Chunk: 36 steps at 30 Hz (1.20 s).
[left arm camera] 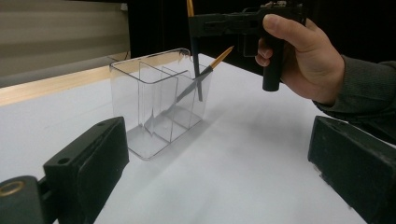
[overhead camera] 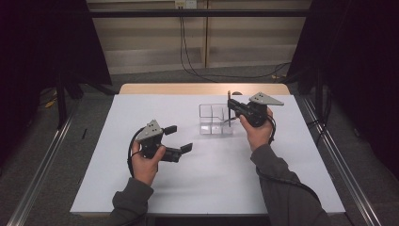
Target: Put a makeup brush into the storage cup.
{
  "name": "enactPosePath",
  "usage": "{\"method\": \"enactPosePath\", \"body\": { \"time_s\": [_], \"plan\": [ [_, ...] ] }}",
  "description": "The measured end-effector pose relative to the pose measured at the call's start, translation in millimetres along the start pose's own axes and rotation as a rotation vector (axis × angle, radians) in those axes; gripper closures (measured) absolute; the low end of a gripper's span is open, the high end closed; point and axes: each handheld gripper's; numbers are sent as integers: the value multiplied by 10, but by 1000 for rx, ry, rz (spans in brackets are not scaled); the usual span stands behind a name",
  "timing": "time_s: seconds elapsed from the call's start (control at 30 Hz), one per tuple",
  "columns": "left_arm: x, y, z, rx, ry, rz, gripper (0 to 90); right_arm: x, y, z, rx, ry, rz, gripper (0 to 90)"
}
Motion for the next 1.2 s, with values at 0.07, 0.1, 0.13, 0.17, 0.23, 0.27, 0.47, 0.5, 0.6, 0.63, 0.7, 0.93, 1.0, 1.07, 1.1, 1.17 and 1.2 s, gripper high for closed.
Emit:
{"method": "enactPosePath", "body": {
  "time_s": [0.07, 0.1, 0.13, 0.17, 0.23, 0.27, 0.47, 0.5, 0.6, 0.63, 0.7, 0.93, 1.0, 1.07, 1.1, 1.17, 1.2],
  "plan": [
    [-1, 3, 1, 2, -1, -1, 49, -2, -1, -2, -5, 3, -4, 844],
    [-2, 5, 0, 4, -1, 0, 49, -5, -2, -6, -7, 1, -7, 844],
    [-4, 5, 0, 4, 1, -2, 49, -7, -3, -7, -7, 2, -7, 844],
    [-3, 5, 0, 4, 0, 0, 49, -9, -6, -7, -8, 3, -6, 844],
    [-5, 5, 2, 4, 1, -2, 49, -11, -11, -8, -12, 1, -12, 843],
    [-5, 7, 4, 3, 0, -1, 49, -12, -13, -6, -12, 3, -12, 843],
    [-1, 5, 7, 1, 2, -2, 49, -16, -18, -7, -27, 6, -23, 843],
    [-1, 6, 7, 1, 2, -1, 49, -17, -18, -9, -28, 7, -24, 843],
    [1, 8, 5, 4, 1, -2, 49, -20, -15, -10, -31, 7, -29, 843],
    [1, 8, 5, 3, 1, -2, 49, -18, -17, -10, -29, 8, -29, 842],
    [-2, 9, 5, 3, 1, -2, 49, -17, -22, -9, -30, 8, -34, 842],
    [-2, 9, 7, 1, 2, -1, 50, -19, -43, 8, -31, 2, -47, 840],
    [-1, 11, 8, 2, 1, 0, 50, -20, -44, 13, -30, 2, -50, 840],
    [0, 9, 5, 2, -8, 3, 51, -22, -44, 16, -31, 2, -52, 837],
    [-1, 10, 8, 2, 2, -1, 51, -21, -44, 18, -31, 2, -55, 836],
    [-1, 9, 7, 2, 2, -2, 50, -19, -46, 20, -31, -1, -60, 830],
    [-2, 10, 7, 3, 3, -2, 50, -16, -47, 23, -27, 0, -61, 830]
  ]
}}
Point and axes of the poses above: each handheld gripper's, and its own axes: x roughly forward along the jaws, y roughly out of its top, z roughly to its right, and after that the axes turned 10 degrees about -y, right-handed
